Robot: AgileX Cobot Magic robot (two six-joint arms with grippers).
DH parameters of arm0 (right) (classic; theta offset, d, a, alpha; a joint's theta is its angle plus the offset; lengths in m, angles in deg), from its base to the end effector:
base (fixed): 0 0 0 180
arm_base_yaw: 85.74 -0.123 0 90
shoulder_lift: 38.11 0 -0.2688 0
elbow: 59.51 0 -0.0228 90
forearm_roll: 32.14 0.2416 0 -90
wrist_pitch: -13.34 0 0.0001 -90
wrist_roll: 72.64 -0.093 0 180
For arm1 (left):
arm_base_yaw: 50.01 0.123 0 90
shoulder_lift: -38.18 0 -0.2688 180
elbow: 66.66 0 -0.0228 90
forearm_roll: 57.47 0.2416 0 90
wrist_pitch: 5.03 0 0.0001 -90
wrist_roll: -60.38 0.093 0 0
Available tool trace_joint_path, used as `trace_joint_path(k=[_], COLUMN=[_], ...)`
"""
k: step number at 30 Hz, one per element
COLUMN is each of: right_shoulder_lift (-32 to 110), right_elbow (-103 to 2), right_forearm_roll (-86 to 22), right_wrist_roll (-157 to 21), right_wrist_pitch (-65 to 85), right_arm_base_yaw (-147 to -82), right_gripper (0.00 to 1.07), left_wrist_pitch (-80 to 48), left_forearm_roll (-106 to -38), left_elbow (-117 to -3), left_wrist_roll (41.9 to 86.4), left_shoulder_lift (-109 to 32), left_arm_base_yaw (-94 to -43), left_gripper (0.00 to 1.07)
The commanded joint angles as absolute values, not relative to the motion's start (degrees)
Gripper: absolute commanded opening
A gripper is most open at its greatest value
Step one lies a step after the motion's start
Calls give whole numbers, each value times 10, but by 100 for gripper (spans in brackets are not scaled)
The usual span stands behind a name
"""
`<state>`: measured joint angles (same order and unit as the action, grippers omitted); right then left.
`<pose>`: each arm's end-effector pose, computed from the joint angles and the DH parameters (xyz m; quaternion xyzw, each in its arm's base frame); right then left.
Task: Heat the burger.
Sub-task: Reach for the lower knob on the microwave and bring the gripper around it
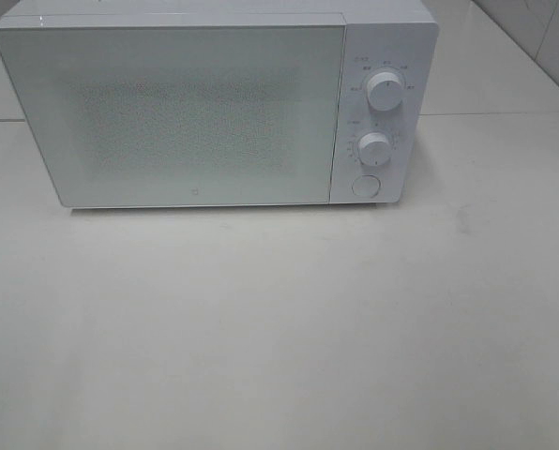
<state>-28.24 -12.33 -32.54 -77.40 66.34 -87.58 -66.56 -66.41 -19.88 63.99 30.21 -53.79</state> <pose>0.0129 -0.0001 0.2876 0.0208 0.8191 0.0295 0.5725 -0.0001 -0.0127 0.2779 0.0592 0.8447 -0.0786 0.5261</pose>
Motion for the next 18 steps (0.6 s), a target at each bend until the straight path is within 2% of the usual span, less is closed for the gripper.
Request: trace_joint_path(k=[1, 5, 8, 18], right_shoulder_lift=[-239, -209, -155, -52], right_elbow=[-120, -104, -81, -64], right_forearm_roll=[-316, -321, -305, -307], right_wrist_roll=[-781, -781, -781, -781], right_wrist_pitch=[589, 532, 435, 294], right_arm_base_yaw=[-873, -873, -873, -873], right_gripper=[75, 75, 75, 75], left_wrist_pitch=[-659, -659, -659, -659], left_forearm_roll=[-669, -669, -669, -669], left_elbow=[-197, -197, -197, -197], left_wrist_roll=[639, 639, 639, 639], left_shoulder_lift=[315, 315, 315, 315], left_arm_base_yaw=[-536, -536, -536, -536], left_gripper=[100, 100, 100, 100])
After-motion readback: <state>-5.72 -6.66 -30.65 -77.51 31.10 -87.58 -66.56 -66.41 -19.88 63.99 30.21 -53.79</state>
